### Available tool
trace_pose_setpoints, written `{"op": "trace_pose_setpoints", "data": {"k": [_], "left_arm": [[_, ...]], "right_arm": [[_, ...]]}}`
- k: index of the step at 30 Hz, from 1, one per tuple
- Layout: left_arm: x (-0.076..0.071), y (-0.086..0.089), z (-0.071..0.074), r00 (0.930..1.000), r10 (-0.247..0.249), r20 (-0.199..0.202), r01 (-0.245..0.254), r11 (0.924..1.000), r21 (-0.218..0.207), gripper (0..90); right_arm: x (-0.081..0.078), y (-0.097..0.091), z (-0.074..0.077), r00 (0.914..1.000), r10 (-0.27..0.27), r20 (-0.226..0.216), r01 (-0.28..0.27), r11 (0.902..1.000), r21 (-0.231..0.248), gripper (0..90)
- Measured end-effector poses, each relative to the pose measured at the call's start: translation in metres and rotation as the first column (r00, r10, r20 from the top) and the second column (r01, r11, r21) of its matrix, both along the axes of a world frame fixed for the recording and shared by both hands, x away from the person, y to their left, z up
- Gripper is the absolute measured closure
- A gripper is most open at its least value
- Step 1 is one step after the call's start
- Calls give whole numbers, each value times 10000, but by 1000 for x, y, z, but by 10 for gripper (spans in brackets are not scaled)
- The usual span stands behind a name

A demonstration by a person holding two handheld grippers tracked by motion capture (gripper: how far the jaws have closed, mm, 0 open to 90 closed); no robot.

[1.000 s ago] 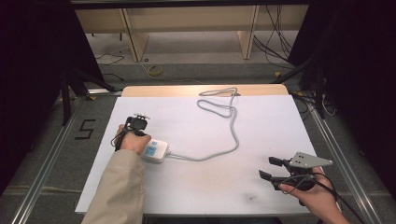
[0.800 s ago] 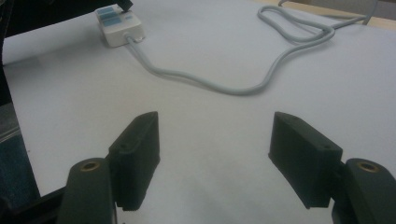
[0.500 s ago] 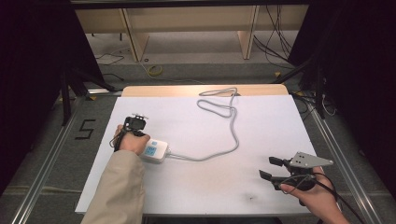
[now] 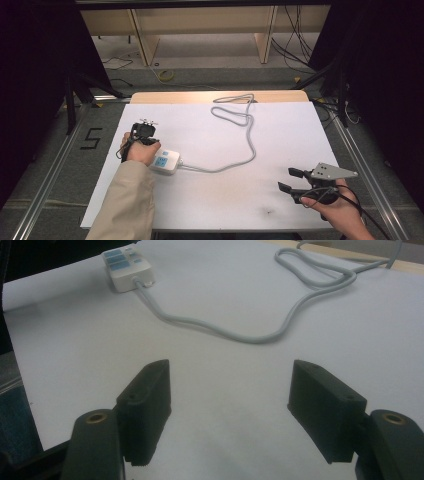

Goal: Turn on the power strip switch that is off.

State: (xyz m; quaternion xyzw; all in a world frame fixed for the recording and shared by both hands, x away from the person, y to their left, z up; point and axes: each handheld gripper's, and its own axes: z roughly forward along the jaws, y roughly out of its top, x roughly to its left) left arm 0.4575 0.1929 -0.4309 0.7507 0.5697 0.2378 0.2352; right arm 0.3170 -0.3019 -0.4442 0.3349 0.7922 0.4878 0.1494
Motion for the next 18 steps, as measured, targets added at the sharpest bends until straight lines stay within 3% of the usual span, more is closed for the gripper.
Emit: {"op": "trace_pose_setpoints", "data": {"k": [12,18], "left_arm": [[-5,-2,8,9952,-475,856,506,9981,-352,574],[-7,-4,8,9910,-1080,787,1129,9918,-599,445]], "right_arm": [[0,0,0,10000,-5,-16,5,10000,22,336],[0,0,0,10000,-2,-17,2,10000,30,336]]}}
